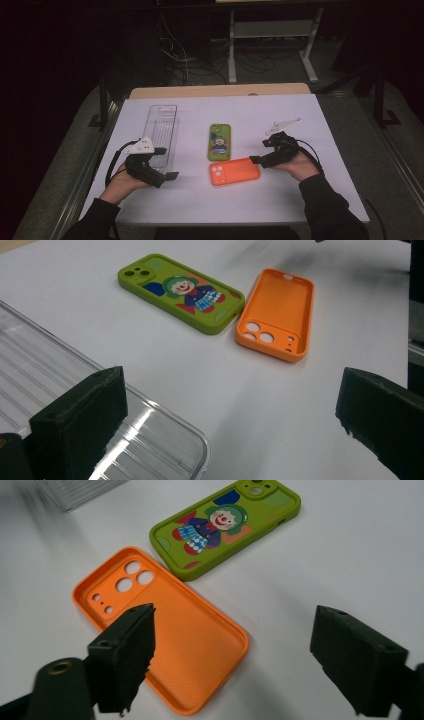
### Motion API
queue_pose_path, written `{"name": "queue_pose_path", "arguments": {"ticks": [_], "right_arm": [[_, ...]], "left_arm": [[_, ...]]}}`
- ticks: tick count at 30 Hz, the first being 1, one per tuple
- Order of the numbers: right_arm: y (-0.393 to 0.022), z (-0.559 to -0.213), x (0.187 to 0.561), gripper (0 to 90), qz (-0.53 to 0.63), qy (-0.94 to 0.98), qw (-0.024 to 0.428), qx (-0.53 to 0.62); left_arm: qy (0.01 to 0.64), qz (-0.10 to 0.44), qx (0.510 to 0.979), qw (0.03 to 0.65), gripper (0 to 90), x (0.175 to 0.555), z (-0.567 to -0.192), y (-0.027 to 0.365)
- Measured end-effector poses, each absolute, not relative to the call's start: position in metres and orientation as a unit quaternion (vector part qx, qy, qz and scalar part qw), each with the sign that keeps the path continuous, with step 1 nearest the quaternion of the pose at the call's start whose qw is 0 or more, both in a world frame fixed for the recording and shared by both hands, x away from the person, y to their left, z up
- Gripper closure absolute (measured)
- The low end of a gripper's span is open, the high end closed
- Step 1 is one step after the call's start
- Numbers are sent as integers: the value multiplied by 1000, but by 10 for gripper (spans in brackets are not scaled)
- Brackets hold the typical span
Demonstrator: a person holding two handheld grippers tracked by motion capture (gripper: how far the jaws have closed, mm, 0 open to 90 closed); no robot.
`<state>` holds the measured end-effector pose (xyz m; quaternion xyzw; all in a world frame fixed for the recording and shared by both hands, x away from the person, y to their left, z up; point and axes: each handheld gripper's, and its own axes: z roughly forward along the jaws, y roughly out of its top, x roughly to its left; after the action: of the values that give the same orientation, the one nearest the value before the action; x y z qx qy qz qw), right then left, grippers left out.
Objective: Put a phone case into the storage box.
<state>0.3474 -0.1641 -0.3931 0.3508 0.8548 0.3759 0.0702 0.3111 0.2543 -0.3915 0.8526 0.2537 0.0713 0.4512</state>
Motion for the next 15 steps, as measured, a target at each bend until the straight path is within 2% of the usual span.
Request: {"name": "queue_pose_path", "arguments": {"ticks": [7,8,12,13,14,15], "right_arm": [[-155,-397,358,376,377,850,73,360],[-151,-399,364,455,380,849,73,360],[-143,-405,372,591,373,852,71,360],[-143,-405,372,591,373,852,71,360],[-139,-408,377,661,363,857,75,359],[-139,-408,377,661,363,857,75,359]], "left_arm": [[252,77,853,450,0,310,-390,254],[253,77,852,451,0,309,-389,253],[254,80,851,453,0,308,-388,255],[253,80,852,452,0,307,-388,255],[251,82,853,451,0,307,-388,255],[254,81,851,453,0,307,-388,254]]}}
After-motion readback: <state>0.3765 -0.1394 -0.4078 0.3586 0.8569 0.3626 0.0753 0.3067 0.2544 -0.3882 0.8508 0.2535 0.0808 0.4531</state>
